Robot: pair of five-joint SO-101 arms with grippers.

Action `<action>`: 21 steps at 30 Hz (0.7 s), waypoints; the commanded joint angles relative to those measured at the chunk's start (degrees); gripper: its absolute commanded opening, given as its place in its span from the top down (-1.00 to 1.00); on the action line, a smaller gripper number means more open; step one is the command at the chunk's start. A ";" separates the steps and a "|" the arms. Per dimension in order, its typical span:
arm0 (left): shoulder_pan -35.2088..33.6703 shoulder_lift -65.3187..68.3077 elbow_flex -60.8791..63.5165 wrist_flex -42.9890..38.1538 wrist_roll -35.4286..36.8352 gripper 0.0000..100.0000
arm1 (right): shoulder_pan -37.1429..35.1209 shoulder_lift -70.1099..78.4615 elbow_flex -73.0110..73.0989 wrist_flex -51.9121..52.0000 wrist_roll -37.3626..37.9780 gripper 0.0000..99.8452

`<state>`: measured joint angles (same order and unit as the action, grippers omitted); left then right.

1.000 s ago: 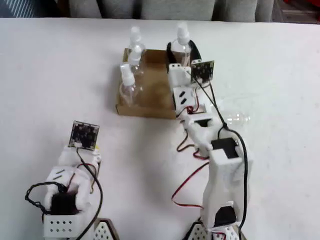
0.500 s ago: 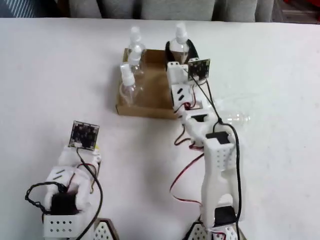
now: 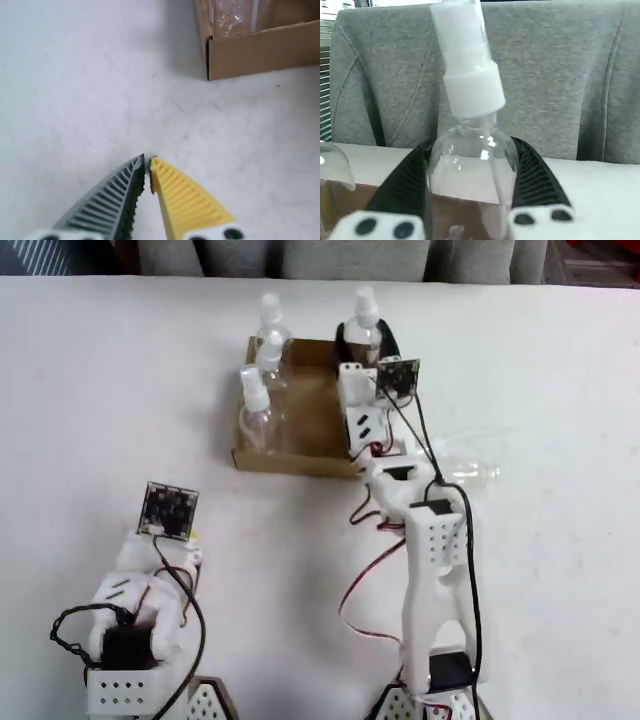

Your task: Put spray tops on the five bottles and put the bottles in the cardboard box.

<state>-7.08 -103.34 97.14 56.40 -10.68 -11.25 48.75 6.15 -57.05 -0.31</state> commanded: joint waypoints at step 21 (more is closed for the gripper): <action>-0.22 -0.31 -0.18 0.00 -0.44 0.95 | 0.75 -0.22 -2.81 2.77 -0.09 0.97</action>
<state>-7.08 -103.34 97.14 56.40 -10.68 -11.16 49.01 5.89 -54.42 -0.31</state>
